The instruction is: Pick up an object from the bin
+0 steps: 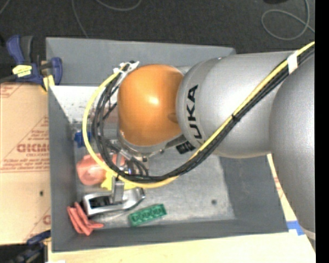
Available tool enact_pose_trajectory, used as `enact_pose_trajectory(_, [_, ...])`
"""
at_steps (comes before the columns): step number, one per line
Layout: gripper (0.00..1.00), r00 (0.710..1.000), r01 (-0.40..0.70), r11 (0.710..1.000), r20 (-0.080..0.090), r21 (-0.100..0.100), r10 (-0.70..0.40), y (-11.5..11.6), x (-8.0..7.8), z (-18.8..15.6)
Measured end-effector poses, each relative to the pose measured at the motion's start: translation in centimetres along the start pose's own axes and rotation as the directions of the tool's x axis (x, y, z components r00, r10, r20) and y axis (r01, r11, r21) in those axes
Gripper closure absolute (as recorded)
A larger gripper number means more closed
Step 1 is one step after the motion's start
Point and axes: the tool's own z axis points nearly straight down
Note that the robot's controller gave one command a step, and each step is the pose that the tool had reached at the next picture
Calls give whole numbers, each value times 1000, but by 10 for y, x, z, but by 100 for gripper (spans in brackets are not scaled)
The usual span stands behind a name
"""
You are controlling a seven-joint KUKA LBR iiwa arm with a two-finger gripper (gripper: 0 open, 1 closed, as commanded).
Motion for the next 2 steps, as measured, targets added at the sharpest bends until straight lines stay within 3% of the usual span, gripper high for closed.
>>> enact_pose_trajectory(1, [0, 1000, -4, 1000, 7, -2, 4, -1, -2, -4])
enact_pose_trajectory(2, [0, 1000, -20, 1000, 11, -4, 20, 3, -9, 47])
